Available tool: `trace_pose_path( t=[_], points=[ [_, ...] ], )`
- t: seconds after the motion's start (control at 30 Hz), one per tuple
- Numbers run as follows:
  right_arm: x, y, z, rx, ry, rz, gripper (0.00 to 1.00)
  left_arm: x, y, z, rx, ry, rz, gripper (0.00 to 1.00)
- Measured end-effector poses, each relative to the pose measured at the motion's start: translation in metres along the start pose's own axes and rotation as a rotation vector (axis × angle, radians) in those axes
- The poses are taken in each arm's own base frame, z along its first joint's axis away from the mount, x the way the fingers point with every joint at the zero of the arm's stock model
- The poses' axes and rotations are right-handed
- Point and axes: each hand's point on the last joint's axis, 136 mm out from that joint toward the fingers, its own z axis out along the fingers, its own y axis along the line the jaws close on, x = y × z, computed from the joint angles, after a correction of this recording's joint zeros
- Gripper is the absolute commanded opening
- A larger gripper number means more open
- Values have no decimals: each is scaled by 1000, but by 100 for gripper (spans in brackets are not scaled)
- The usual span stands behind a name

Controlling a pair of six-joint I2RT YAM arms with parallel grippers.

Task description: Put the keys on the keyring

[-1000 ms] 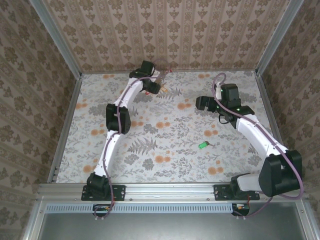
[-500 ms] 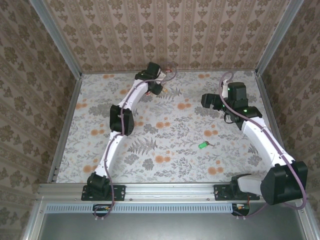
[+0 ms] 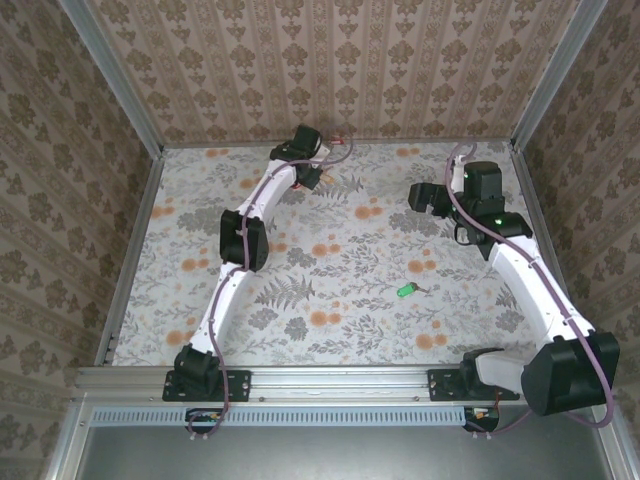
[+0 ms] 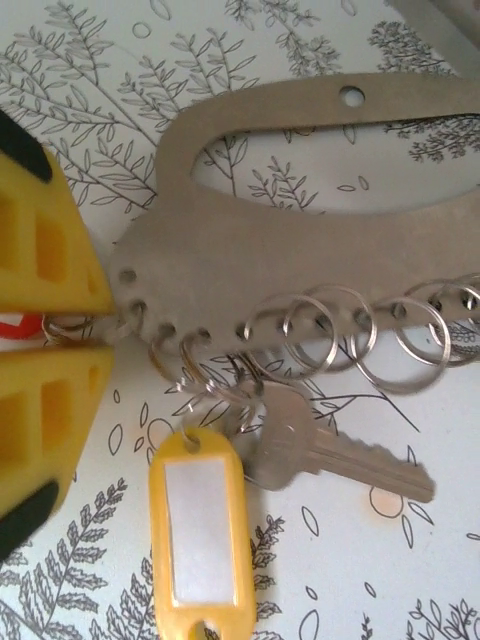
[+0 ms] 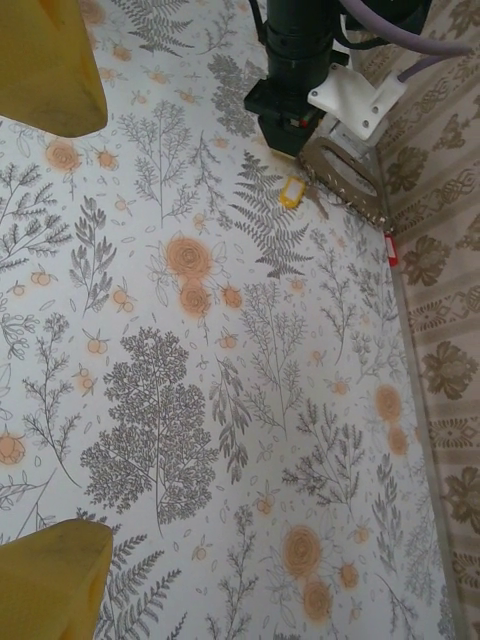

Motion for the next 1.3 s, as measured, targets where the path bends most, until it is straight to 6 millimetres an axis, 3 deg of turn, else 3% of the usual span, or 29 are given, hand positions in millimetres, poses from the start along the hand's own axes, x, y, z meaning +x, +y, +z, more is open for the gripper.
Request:
trace_pose_path(
  t=[0.3,0.53,0.7,0.83,0.93,1.0,1.1,1.3],
  points=[
    [-3,-11,-1,16,-8,14,99,-6,4,-2,-19,-23,0,0],
    [-10,-8,-11,10,-39,5,99,-6,-13,-6,18,-20,5,0],
    [-13,-7,-17,3,-55,4,99,-9,-32,-40,118,-25,-13,0],
    [-9,-7,-18,3,-51,4,99,-26,-40,-83,184,-74,-45,0],
    [-6,-8,-18,3,-47,4,99,-27,-49,-108,230,-83,-71,0],
    [-3,-9,-18,4,-42,6,99,-16,-58,-118,267,-64,-90,0],
    [8,-9,-18,-6,-24,12,99,18,-81,-124,337,1,-124,0],
    [50,-8,-26,-51,40,66,98,103,-152,-131,449,175,-141,0]
  ],
)
